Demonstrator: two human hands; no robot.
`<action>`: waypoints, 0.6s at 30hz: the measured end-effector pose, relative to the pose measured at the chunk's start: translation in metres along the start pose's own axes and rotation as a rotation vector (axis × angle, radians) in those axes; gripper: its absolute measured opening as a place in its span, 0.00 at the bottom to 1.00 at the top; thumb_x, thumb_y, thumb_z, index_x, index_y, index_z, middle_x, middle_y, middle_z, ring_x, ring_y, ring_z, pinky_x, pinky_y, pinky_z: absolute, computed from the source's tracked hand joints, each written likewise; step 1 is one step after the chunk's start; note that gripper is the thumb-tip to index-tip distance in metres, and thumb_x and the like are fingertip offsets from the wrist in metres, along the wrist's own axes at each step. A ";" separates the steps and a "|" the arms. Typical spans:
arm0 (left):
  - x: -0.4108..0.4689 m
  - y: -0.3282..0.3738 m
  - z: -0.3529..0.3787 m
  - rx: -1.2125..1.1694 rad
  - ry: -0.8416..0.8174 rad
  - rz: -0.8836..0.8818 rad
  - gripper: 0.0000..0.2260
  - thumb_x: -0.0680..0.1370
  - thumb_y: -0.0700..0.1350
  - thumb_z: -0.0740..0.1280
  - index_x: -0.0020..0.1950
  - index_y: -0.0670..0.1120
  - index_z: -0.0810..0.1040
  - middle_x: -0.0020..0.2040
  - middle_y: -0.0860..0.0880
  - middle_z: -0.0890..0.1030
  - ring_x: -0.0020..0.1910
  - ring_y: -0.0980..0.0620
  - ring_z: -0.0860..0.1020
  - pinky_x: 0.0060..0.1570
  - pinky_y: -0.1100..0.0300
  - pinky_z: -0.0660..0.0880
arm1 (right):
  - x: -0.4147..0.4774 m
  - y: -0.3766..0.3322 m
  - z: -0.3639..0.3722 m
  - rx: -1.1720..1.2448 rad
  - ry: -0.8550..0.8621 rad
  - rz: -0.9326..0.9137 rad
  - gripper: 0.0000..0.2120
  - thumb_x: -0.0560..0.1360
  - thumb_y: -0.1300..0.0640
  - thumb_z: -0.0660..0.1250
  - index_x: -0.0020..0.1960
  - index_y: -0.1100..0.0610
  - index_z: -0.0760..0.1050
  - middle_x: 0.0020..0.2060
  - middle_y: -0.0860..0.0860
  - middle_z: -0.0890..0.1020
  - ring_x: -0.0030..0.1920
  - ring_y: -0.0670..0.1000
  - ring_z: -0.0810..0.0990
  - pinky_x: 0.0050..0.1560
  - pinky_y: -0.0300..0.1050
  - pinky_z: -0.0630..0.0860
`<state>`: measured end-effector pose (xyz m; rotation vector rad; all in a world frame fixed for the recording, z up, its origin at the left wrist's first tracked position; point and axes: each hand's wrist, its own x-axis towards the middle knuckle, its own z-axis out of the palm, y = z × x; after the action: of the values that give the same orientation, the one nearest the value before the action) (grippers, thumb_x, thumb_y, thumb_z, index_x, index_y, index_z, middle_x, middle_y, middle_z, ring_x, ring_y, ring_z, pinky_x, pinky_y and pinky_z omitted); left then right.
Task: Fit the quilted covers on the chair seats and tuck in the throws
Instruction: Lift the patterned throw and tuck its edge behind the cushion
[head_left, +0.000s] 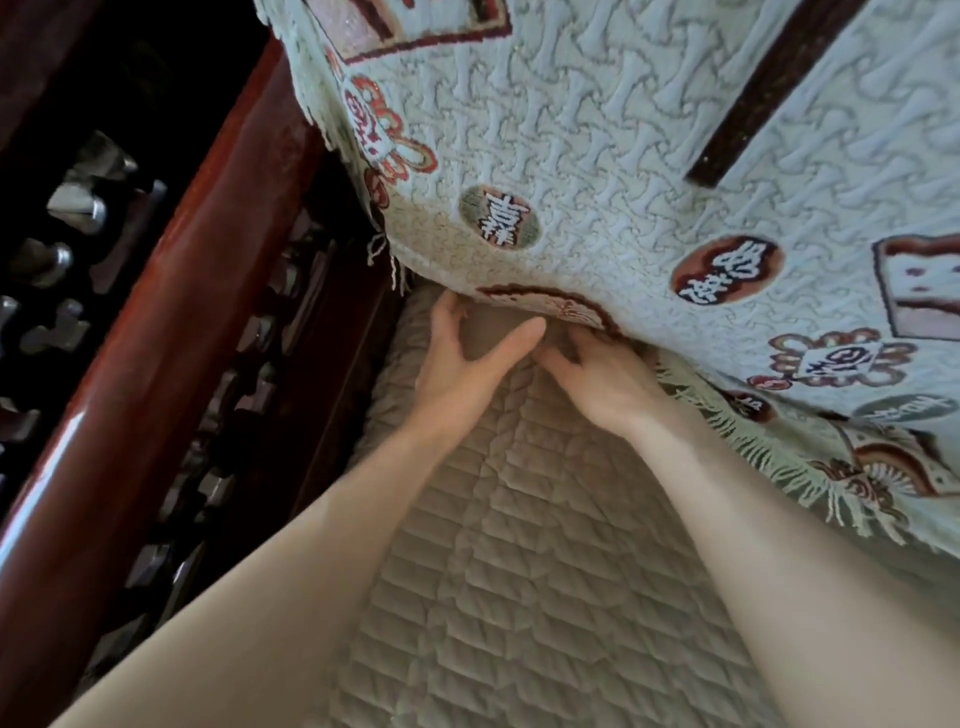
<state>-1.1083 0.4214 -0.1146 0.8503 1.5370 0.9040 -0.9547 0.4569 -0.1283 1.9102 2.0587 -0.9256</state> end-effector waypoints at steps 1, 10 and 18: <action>-0.009 -0.006 -0.003 0.073 -0.010 -0.007 0.39 0.70 0.61 0.72 0.76 0.51 0.61 0.69 0.60 0.70 0.66 0.67 0.68 0.68 0.66 0.62 | -0.003 0.001 -0.001 0.020 0.012 -0.018 0.29 0.80 0.38 0.52 0.77 0.51 0.58 0.76 0.53 0.63 0.75 0.55 0.60 0.75 0.55 0.52; 0.006 -0.017 0.003 0.914 -0.156 0.287 0.27 0.82 0.55 0.58 0.78 0.47 0.57 0.79 0.49 0.55 0.78 0.52 0.49 0.73 0.51 0.41 | -0.049 0.046 0.005 -0.185 0.164 -0.085 0.36 0.78 0.34 0.45 0.79 0.54 0.50 0.78 0.50 0.55 0.78 0.51 0.50 0.77 0.50 0.43; 0.019 -0.022 0.006 1.210 -0.109 0.522 0.26 0.80 0.55 0.53 0.68 0.38 0.72 0.65 0.40 0.74 0.66 0.40 0.70 0.70 0.42 0.56 | -0.051 0.047 0.012 -0.221 0.353 -0.169 0.33 0.77 0.38 0.52 0.71 0.60 0.69 0.68 0.55 0.75 0.70 0.54 0.70 0.71 0.51 0.56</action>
<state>-1.1055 0.4287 -0.1435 2.1830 1.7367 0.1470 -0.9057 0.4064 -0.1252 1.9119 2.4304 -0.3825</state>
